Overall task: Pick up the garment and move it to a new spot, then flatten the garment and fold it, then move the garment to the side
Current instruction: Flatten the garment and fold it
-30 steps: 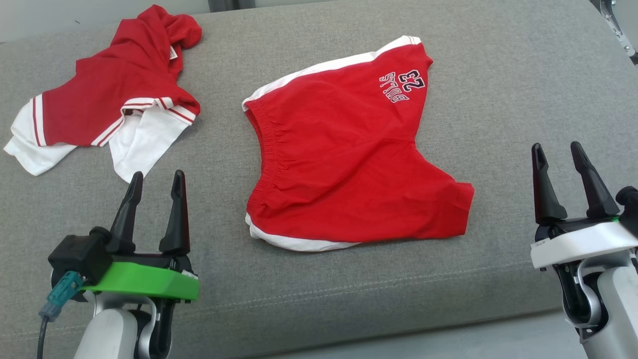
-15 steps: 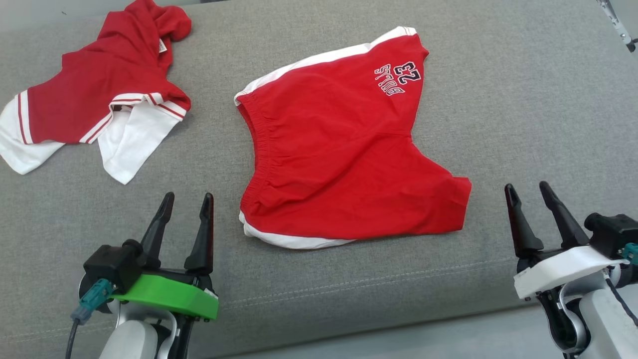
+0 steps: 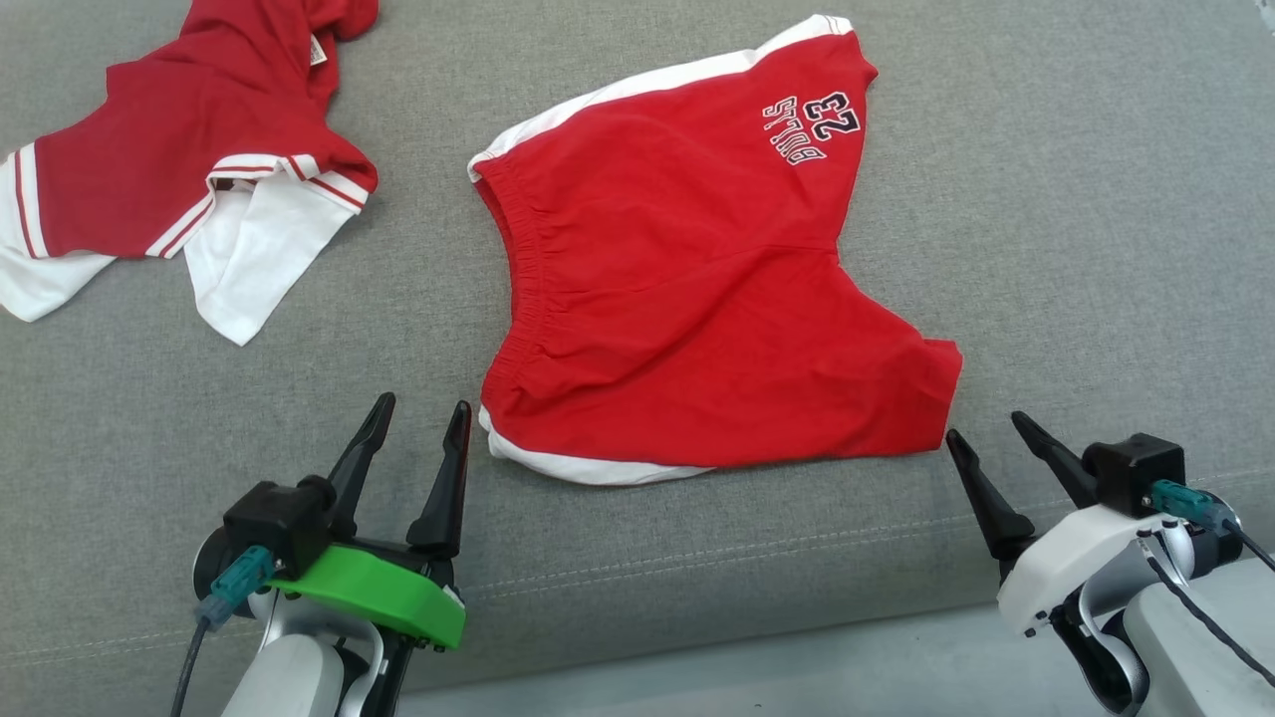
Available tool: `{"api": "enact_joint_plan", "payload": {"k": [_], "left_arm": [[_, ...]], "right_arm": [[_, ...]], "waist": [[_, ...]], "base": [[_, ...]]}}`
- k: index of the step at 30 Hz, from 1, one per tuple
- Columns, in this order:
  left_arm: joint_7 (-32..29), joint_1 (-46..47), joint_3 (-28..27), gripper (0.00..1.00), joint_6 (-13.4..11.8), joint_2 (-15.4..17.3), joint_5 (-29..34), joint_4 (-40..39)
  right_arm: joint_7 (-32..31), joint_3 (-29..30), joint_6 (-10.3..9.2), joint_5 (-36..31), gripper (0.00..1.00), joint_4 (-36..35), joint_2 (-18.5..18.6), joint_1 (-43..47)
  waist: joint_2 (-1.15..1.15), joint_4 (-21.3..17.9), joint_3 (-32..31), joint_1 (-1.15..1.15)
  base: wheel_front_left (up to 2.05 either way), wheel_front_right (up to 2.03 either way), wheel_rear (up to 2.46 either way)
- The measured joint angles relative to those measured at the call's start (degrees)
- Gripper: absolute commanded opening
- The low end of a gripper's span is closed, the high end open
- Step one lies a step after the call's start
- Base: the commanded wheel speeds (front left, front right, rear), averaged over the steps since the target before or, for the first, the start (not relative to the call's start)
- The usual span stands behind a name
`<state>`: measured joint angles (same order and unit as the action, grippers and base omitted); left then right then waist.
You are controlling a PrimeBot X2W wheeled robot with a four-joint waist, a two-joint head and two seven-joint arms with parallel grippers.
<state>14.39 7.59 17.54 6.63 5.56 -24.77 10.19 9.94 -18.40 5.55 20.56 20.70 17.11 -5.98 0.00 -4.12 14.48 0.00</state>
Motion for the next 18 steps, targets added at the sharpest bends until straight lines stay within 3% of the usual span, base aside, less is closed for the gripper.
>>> {"api": "enact_joint_plan", "payload": {"k": [18], "left_arm": [[-3.8, 6.3, 7.4, 1.0, 0.5, 0.7, -2.7, 4.0]], "right_arm": [[-1.2, -8.2, 1.26, -2.2, 1.0, 5.5, -1.1, -6.7]], "waist": [[0.0, 0.3, 2.9, 0.0]], "base": [[0.0, 0.0, 0.0]]}}
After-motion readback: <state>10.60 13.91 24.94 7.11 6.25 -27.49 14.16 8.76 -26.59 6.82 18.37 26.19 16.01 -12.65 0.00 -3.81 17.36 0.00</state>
